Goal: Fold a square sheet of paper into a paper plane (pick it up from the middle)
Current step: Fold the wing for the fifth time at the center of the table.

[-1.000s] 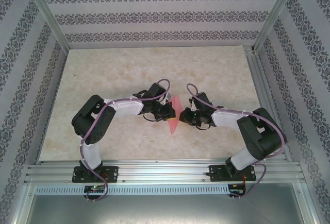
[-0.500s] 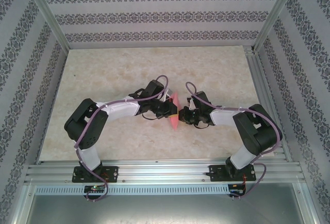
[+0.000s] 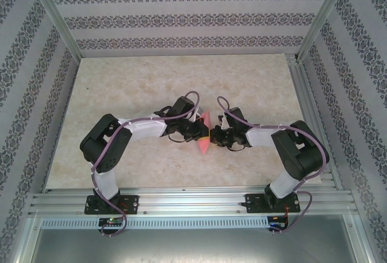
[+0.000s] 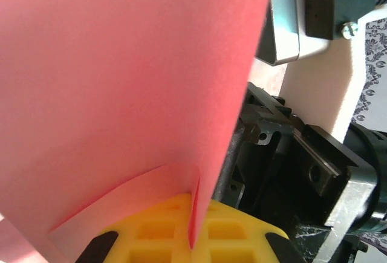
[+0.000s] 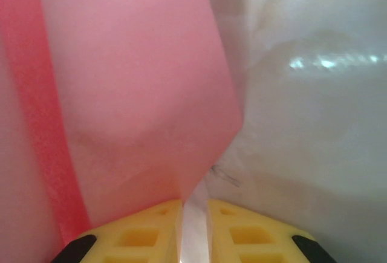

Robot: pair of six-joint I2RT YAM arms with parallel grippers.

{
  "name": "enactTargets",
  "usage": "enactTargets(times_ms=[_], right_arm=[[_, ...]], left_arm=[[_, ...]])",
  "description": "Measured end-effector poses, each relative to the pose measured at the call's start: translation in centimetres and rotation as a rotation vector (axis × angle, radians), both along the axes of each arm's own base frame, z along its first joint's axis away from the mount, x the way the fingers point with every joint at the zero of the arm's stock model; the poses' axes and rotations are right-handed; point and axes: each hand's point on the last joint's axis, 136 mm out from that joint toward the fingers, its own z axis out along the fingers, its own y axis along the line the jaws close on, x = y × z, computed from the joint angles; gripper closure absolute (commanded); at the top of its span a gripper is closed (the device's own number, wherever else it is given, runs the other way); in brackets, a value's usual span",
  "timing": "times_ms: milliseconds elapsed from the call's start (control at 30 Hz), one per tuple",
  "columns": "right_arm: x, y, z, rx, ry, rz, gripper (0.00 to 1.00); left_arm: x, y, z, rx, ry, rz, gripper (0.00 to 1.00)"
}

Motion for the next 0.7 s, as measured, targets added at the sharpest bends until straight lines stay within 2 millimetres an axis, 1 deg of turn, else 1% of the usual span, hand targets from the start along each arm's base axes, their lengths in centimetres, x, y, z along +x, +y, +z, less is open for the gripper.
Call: enactTargets(times_ms=[67, 167, 333, 433, 500, 567, 600, 700], right_arm=[[-0.1, -0.4, 0.0, -0.020, 0.001, -0.003, 0.81], [-0.5, -1.5, 0.0, -0.076, 0.004, -0.015, 0.80], [-1.1, -3.3, 0.3, -0.167, 0.008, -0.030, 0.78], [-1.1, -3.9, 0.7, -0.198, -0.002, -0.035, 0.77], [-1.2, -4.2, 0.9, -0.216, -0.011, -0.036, 0.77], [-1.2, -4.6, 1.2, -0.226, -0.018, -0.043, 0.73], [-1.1, -4.7, 1.5, -0.226, -0.028, -0.045, 0.72], [-0.6, -4.8, 3.2, -0.202, -0.092, -0.056, 0.69]], left_arm=[[0.0, -0.1, 0.0, -0.002, 0.001, -0.001, 1.00], [-0.4, -0.4, -0.7, 0.007, 0.014, -0.009, 1.00], [-0.9, -0.5, -2.8, 0.038, 0.053, -0.014, 1.00], [-1.2, -0.5, -3.8, 0.054, 0.071, -0.015, 1.00], [-1.3, -0.6, -3.7, 0.053, 0.070, -0.015, 1.00], [-1.2, -0.7, -3.3, 0.049, 0.066, -0.012, 1.00], [-1.1, -0.7, -3.0, 0.047, 0.060, -0.008, 1.00], [-0.8, -0.8, -1.6, 0.029, 0.036, 0.004, 1.00]])
